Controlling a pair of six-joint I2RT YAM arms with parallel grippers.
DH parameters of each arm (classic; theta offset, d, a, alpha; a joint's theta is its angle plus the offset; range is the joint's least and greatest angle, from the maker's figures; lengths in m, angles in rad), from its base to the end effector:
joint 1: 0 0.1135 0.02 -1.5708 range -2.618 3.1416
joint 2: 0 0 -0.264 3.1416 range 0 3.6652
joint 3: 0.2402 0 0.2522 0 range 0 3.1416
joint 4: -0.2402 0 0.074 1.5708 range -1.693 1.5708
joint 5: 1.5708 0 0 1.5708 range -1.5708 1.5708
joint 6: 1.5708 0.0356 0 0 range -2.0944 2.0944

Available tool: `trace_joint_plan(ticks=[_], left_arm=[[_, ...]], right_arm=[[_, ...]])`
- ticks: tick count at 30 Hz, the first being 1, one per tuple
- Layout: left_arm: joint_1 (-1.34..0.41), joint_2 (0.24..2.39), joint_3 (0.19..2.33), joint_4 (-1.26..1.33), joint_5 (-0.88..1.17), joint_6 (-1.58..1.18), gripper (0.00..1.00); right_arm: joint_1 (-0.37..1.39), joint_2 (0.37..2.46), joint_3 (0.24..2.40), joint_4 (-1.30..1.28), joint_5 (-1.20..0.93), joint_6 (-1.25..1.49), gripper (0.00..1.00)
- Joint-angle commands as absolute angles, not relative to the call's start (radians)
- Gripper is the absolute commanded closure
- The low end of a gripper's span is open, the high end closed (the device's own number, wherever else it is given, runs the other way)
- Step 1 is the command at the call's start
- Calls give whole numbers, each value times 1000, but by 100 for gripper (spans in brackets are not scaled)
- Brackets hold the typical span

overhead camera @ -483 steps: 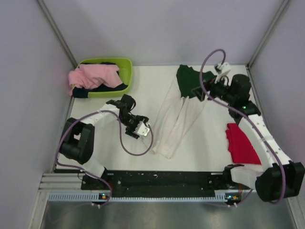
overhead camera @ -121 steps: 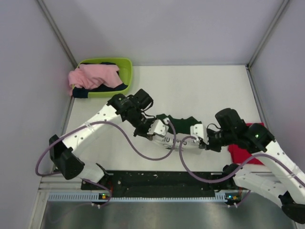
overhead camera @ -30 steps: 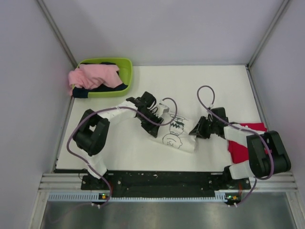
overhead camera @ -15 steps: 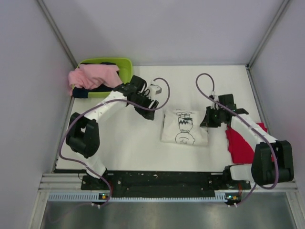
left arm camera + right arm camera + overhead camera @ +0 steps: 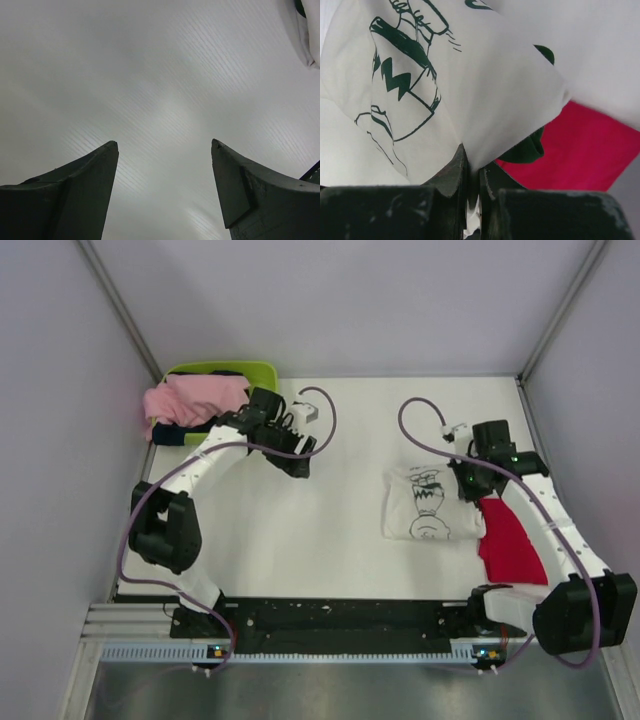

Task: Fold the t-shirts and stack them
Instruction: Put the neatly folded tshirt into the corner of the board with the right arm

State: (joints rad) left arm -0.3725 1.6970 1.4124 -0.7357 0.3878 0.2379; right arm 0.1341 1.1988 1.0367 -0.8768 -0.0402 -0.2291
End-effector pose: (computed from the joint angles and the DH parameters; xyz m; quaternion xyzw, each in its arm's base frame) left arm 0.3315 -0.1440 0.2731 0.3337 0.8849 -0.2030 0.2536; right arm 0.2288 0.0323 0.2847 -0.1794 0.9478 0.0069 0.2634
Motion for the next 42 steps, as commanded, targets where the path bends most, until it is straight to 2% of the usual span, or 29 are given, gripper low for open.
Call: trace_joint_plan(ticks=[1, 20, 26, 32, 36, 42], left_arm=[[-370, 1643, 1450, -723, 417, 238, 21], [-367, 1612, 1436, -715, 367, 259, 20], [-367, 1612, 1434, -715, 362, 264, 19], [-365, 1617, 1437, -713, 368, 262, 19], [-361, 1615, 1437, -715, 367, 261, 19], [-360, 1606, 1428, -712, 388, 256, 19]], right_arm=[[123, 1106, 1109, -1032, 89, -382, 100], [123, 1020, 1218, -1308, 512, -687, 100], [123, 974, 1298, -1428, 546, -773, 100], [88, 956, 1264, -1439, 557, -844, 100], [6, 928, 1157, -1330, 525, -940, 100], [-182, 933, 904, -915, 523, -1103, 100]])
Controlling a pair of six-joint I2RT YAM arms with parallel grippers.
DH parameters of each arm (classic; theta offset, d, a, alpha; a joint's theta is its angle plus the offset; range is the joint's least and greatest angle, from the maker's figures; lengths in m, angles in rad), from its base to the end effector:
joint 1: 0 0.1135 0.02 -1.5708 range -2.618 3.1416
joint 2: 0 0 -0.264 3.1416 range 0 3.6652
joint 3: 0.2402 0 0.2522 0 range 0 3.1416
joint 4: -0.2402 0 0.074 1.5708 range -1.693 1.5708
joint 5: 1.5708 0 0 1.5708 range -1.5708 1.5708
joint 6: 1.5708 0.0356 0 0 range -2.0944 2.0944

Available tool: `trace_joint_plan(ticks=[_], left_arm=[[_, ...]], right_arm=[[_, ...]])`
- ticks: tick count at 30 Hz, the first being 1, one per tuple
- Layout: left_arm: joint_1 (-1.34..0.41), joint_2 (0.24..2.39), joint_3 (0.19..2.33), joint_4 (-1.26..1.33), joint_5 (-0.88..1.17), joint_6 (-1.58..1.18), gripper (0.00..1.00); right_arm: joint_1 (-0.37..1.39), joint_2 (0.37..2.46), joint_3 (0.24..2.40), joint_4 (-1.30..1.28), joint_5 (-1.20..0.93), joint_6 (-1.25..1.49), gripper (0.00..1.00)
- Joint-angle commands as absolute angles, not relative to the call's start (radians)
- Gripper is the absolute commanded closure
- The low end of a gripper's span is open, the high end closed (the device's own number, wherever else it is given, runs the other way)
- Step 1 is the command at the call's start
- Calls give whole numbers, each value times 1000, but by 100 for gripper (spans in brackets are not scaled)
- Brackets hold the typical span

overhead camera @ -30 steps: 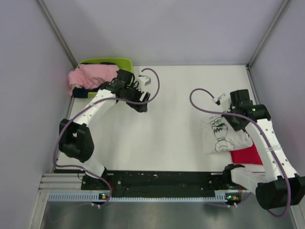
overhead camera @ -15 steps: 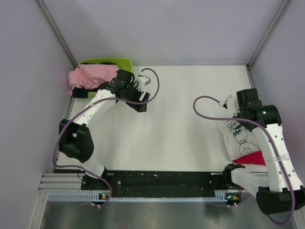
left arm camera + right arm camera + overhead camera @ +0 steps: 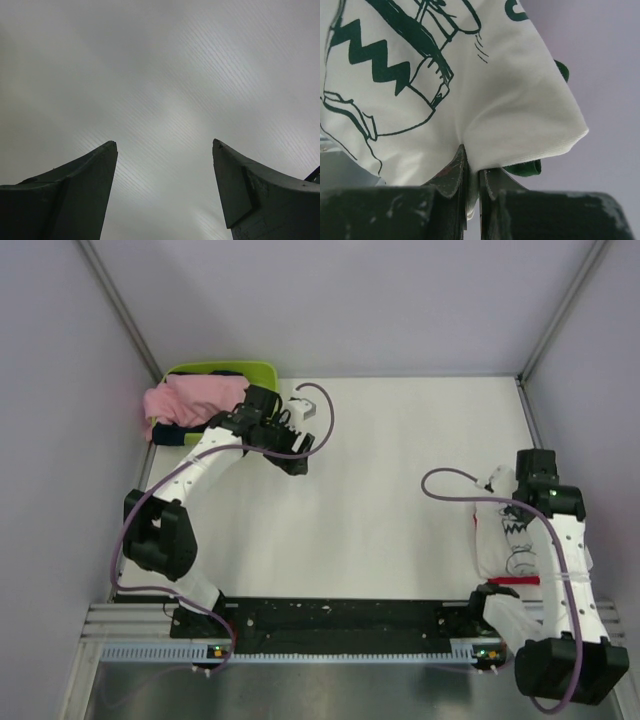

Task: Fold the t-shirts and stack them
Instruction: Put the neatly folded tshirt into the corner of the board with the right arm

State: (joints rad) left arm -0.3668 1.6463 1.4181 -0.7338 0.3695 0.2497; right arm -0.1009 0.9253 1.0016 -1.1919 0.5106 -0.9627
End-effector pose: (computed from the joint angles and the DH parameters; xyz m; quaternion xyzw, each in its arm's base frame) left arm 0.3253 -0.1387 0.2918 0.3370 0.8769 -0.1922 0.2839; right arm 0.1445 -0.0321 0.3085 -0.3419 0.8803 -0.3228 0.0634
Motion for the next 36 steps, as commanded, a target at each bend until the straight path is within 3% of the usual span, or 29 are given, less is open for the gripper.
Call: trace_joint_plan(ticks=[1, 5, 12, 13, 14, 17, 21, 25, 30, 35, 36], left_arm=[[-359, 1605, 1430, -712, 385, 258, 19], [-359, 1603, 1431, -712, 390, 252, 19], [-354, 1600, 1428, -715, 388, 255, 19], [-351, 1600, 1428, -715, 387, 253, 19], [-351, 1600, 1428, -716, 385, 256, 19], [-350, 1592, 1425, -716, 388, 259, 19], [-345, 1598, 1419, -718, 388, 259, 19], [-345, 1594, 1430, -727, 376, 265, 19], [-339, 1537, 1411, -736, 370, 291, 18], [-333, 1450, 1344, -715, 351, 308, 18], [-331, 1441, 1332, -710, 342, 304, 17]], right_arm=[[-198, 942, 876, -858, 526, -1118, 100], [-242, 994, 810, -646, 517, -1147, 100], [-262, 1081, 796, -555, 491, -1174, 98], [-267, 1088, 796, -557, 492, -1163, 88], [-278, 1089, 795, -555, 497, -1155, 69], [-311, 1095, 804, -441, 584, -1094, 2], [-302, 1124, 1027, -446, 634, -910, 1], [-191, 1105, 1199, -621, 366, -714, 1], [-100, 990, 1112, -615, -83, -550, 1], [-100, 1031, 1003, -606, -117, -367, 5], [-100, 1052, 980, -604, -79, -341, 10]])
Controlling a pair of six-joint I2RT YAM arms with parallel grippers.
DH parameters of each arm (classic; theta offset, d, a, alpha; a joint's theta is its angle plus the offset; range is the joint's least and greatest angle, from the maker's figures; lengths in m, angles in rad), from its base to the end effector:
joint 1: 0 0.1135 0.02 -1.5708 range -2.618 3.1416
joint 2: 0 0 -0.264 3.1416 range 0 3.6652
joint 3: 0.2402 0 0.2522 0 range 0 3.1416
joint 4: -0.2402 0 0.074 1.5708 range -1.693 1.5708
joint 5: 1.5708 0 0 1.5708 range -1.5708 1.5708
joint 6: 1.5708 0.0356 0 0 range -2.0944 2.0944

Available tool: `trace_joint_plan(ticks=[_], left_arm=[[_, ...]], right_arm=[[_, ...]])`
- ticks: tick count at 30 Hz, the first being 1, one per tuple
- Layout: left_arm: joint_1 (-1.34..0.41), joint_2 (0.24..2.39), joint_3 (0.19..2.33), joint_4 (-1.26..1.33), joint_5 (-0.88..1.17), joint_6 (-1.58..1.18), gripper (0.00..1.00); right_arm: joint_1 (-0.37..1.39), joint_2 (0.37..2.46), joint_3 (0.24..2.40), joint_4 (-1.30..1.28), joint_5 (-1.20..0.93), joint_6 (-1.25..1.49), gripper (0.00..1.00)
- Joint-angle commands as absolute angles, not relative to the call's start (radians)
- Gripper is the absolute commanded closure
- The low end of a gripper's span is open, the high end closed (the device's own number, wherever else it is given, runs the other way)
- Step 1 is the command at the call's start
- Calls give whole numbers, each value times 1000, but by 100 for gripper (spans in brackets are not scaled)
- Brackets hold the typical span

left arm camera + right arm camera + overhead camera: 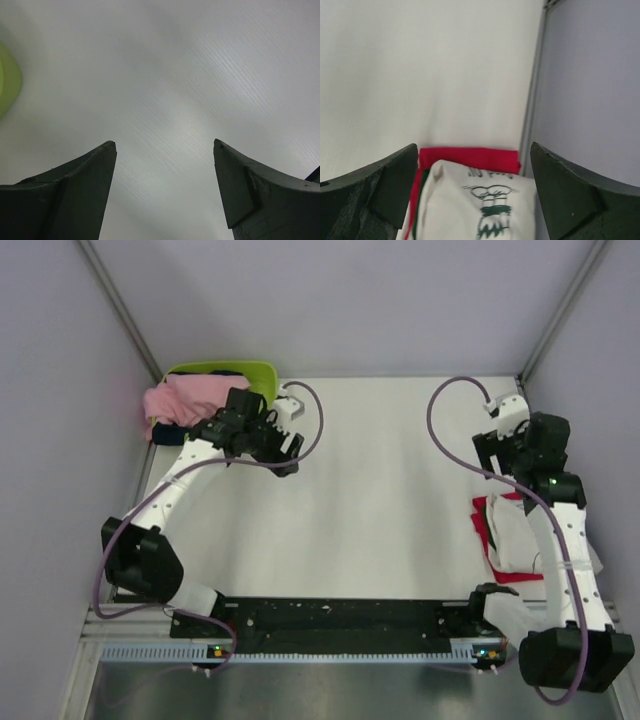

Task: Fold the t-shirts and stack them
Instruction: Put the neatly folded tshirt into the corner of the board with the right arm

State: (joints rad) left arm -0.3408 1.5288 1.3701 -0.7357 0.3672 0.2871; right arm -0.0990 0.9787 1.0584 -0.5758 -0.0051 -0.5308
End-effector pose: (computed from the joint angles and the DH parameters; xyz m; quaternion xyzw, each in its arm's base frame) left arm 0.3043 -0.1215 0.3142 0.3440 0.8635 -0.1809 0.3215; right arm 0.2075 -0.0204 0.3597 -0.1853 0.8388 -0.1565 0.4874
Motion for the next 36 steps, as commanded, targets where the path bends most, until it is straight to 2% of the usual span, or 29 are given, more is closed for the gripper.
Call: trace_joint_plan(ticks=[1, 3, 4, 6, 7, 11, 20, 25, 31, 35, 36], left_arm=[[-330, 1434, 1319, -707, 334, 302, 17], [-325, 1418, 1299, -706, 325, 304, 18], [-324, 1407, 1286, -700, 325, 304, 18], [-319, 1381, 1258, -683, 325, 301, 18], [-315, 1370, 1241, -674, 325, 301, 18], [-298, 1341, 1206, -654, 325, 304, 18], [-268, 1321, 1184, -643, 342, 302, 18], [-262, 1324, 1183, -643, 342, 304, 18], [-250, 1292, 1161, -669, 327, 311, 18], [-248, 1237, 1121, -690, 327, 321, 18], [-247, 1209, 1108, -690, 322, 328, 18]], right_arm=[[-104, 1081, 959, -595, -31, -304, 27], [-142, 1136, 937, -563, -8, -220, 55], [-175, 1164, 939, -549, -20, -171, 65], [-215, 1199, 946, -531, -20, -98, 97], [-216, 1210, 946, -517, -5, -77, 100], [-216, 1213, 891, -410, -5, -20, 100], [-216, 1253, 772, -356, 32, 107, 100], [-227, 1287, 661, -166, -176, 187, 100], [-227, 1376, 652, -40, -437, 210, 100], [-143, 1292, 704, -17, -466, 108, 100], [-108, 1267, 721, -14, -463, 65, 94]])
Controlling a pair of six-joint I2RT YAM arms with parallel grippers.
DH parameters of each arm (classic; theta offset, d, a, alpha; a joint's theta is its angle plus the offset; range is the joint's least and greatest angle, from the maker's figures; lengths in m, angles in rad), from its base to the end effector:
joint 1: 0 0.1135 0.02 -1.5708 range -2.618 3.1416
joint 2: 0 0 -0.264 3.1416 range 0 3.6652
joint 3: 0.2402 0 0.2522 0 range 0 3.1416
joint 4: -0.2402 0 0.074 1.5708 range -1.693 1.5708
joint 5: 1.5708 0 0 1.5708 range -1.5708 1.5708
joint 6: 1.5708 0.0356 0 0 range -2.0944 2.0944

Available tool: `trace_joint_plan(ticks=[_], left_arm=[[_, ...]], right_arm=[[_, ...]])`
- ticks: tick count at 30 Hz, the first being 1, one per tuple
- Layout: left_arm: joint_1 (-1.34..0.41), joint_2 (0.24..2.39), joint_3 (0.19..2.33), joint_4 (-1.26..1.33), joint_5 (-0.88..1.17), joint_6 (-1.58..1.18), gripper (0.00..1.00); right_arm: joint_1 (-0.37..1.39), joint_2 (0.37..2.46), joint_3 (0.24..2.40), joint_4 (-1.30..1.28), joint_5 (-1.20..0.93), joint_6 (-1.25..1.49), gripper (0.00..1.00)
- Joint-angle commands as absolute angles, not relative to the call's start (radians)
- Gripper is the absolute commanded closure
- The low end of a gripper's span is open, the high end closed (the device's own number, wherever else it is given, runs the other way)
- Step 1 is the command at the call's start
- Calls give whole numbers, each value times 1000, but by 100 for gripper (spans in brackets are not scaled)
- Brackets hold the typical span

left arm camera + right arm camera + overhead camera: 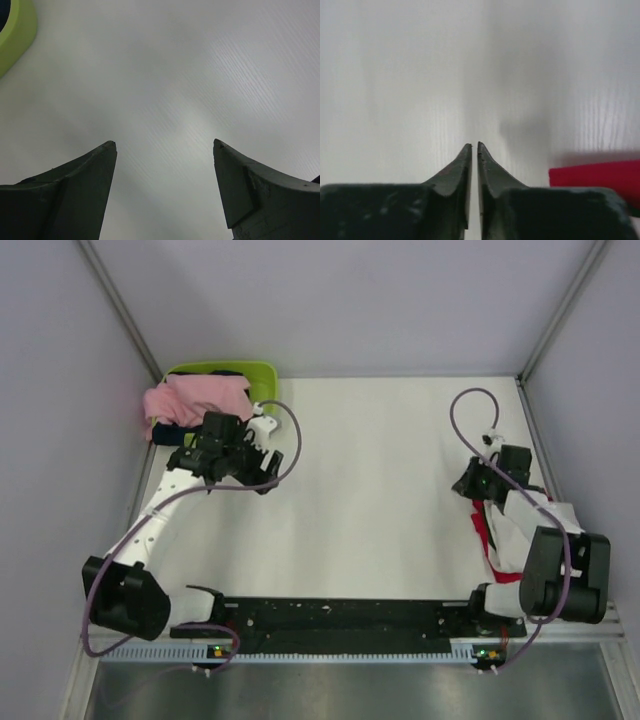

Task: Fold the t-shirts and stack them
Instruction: Put the neatly folded tshirt into the corner of the board with the right arm

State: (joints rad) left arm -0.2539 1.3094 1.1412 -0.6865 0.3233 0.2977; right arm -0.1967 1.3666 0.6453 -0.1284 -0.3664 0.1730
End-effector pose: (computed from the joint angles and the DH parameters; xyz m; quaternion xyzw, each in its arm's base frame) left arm 0.2624 -0.0798 0.3054 0.3060 0.8741 -0.1431 0.3491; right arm 0.2583 -0.0385 0.1748 0.1059 0.9162 0.1663 0.3489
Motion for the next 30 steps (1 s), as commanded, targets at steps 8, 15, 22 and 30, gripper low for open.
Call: trace_joint_plan(ticks=[8, 15, 22, 30], left_arm=[[-140, 889, 858, -524, 238, 324, 7], [-129, 640, 396, 131, -142, -43, 1], [-78, 545, 98, 450, -212, -74, 1], [-74, 529, 15, 474, -184, -58, 2]], right_arm=[[-6, 1091, 588, 363, -571, -8, 1], [-6, 1043, 365, 592, -405, -11, 1], [-6, 1046, 161, 829, -267, -34, 1], [-6, 1042, 106, 933, -225, -40, 1]])
